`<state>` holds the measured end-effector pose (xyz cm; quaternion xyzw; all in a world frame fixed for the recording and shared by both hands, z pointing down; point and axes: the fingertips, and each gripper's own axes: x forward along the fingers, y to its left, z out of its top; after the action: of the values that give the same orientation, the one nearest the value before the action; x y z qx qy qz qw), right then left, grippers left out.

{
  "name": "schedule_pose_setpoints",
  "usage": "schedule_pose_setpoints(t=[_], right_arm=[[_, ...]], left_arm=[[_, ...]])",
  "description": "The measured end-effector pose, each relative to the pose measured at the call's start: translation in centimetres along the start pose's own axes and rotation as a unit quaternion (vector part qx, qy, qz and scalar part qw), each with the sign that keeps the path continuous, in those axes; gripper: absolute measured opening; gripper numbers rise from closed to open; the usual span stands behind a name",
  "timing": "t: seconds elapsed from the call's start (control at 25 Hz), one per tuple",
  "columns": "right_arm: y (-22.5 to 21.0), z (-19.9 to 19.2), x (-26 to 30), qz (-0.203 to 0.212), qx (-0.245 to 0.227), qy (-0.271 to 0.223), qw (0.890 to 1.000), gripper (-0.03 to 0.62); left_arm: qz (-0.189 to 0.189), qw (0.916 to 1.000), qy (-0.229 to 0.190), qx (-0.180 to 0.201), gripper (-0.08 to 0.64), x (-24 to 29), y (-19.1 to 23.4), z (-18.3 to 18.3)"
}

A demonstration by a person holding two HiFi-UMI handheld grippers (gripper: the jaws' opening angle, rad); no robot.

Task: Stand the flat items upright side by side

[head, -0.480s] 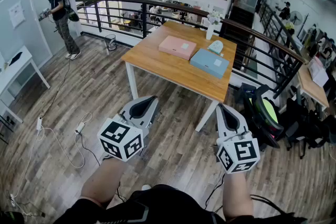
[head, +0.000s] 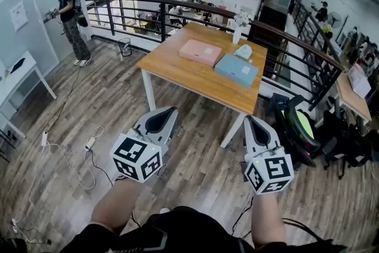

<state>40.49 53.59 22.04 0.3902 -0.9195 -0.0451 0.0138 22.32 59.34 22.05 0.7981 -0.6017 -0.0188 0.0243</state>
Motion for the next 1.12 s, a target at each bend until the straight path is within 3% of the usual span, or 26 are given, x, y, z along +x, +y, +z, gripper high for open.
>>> schedule_pose_setpoints(t=[0.16, 0.52, 0.64, 0.8, 0.92, 1.12], right_arm=[[0.9, -0.3, 0.4, 0.021, -0.015, 0.004, 1.000, 0.015], [1.1, 0.2, 0.3, 0.013, -0.015, -0.003, 1.000, 0.017], [1.4, 0.4, 0.3, 0.020, -0.016, -0.004, 1.000, 0.123], [1.7, 0.3, 0.5, 0.022, -0.001, -0.004, 1.000, 0.144], [1.9, 0.0, 0.6, 0.018, 0.004, 0.000, 1.000, 0.192], [2.6, 0.3, 1.0, 0.019, 0.009, -0.008, 1.000, 0.256]], left_arm=[[0.002, 1.0000, 0.004, 0.005, 0.029, 0.0, 0.3, -0.2], [0.012, 0.9998, 0.003, 0.019, 0.029, -0.6, 0.8, 0.2], [0.016, 0.9997, -0.001, 0.018, 0.029, -0.9, 1.2, 0.4], [0.021, 0.9994, 0.003, 0.029, 0.035, -1.1, 1.5, 0.0], [0.012, 0.9995, 0.002, 0.028, 0.154, -1.3, 1.7, -0.1], [0.002, 0.9997, 0.000, 0.025, 0.231, -1.9, 2.3, -0.1]])
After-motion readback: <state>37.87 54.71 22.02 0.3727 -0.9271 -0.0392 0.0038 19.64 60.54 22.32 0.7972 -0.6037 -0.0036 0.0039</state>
